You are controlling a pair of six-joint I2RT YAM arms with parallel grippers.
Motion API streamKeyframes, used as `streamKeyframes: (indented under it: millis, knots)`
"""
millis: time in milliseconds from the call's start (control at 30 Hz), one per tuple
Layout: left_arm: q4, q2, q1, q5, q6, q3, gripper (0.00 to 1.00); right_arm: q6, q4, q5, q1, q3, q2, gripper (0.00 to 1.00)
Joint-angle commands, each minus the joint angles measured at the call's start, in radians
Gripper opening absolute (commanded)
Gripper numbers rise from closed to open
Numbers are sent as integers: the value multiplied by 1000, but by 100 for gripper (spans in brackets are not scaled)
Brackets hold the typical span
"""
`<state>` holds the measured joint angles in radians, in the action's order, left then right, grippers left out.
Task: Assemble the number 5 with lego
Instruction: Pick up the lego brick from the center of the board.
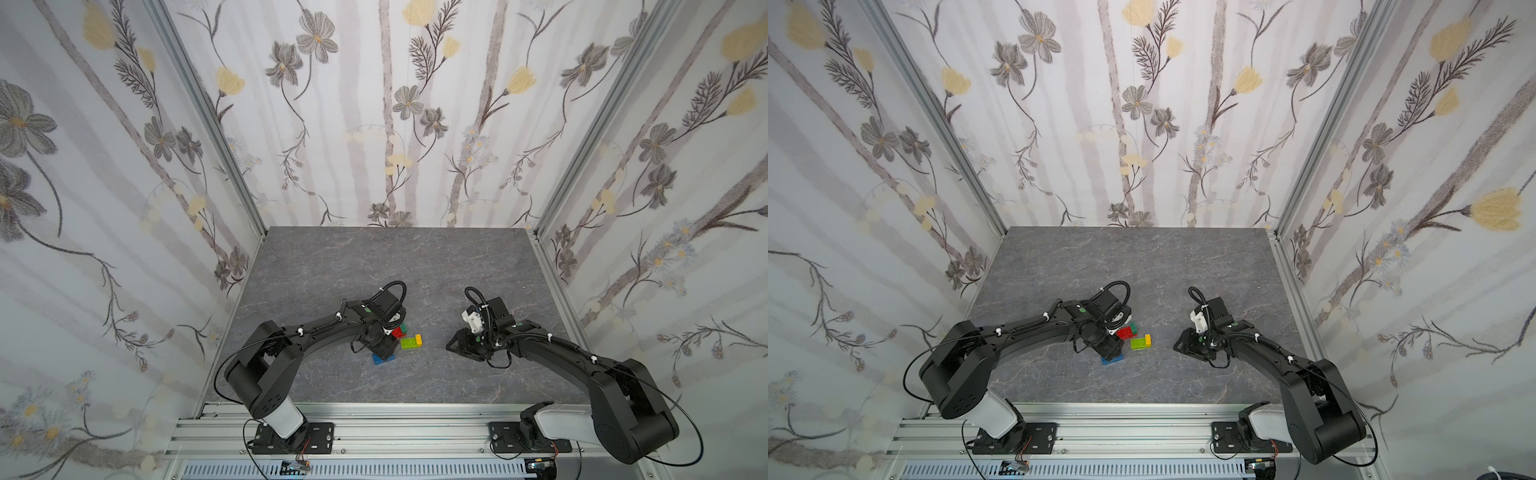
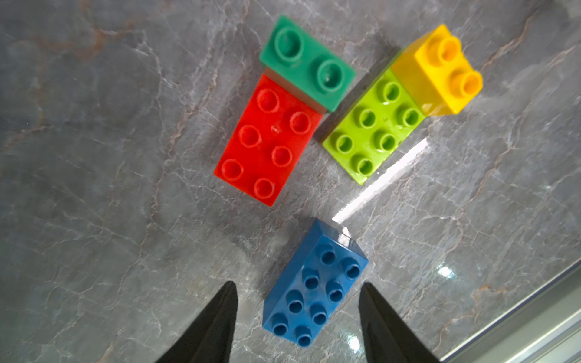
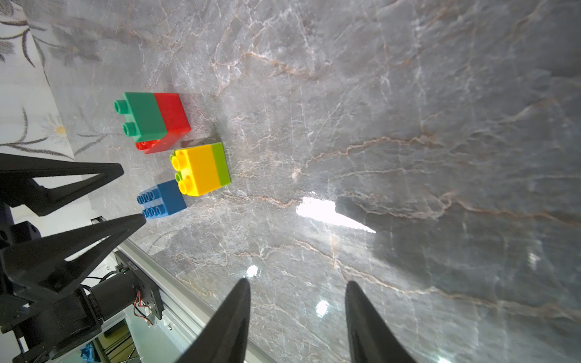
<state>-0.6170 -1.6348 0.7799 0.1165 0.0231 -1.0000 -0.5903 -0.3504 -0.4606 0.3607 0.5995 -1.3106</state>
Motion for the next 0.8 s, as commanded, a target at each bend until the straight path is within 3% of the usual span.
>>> streamKeyframes:
  millis: [0, 433, 767]
  knots:
    - [-58, -16, 3, 18, 41, -3, 59, 3, 11, 11, 1, -1, 4, 49]
    - [-45, -65, 47, -11, 94, -38, 64, 6, 11, 5, 1, 13, -19, 49]
    - [-39, -108, 50, 12, 104, -75, 53, 5, 9, 13, 1, -1, -12, 49]
